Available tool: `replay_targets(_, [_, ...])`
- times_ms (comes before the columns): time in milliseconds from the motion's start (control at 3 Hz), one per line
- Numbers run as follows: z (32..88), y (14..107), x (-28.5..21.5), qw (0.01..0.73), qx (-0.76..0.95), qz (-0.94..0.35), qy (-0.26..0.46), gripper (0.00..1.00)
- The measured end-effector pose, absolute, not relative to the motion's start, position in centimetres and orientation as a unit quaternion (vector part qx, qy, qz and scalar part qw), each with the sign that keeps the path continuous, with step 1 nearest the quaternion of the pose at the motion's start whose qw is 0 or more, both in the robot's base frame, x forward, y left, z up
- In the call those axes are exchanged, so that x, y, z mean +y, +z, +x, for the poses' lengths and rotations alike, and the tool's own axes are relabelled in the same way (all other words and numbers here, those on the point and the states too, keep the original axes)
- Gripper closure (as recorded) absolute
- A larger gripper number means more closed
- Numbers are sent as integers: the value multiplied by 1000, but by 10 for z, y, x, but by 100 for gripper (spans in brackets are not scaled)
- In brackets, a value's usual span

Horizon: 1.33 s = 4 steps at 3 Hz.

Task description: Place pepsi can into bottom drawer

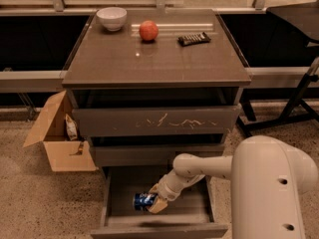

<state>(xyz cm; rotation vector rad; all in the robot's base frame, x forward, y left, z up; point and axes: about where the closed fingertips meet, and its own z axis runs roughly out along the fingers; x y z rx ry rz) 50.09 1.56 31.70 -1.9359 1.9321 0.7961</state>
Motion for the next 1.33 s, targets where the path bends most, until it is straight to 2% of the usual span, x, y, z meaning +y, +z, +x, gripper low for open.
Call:
replay_targets(333, [518,256,-4,135,687,-665,262,100])
replay_targets(1333, [544,180,-21,122,707,-639,277,100])
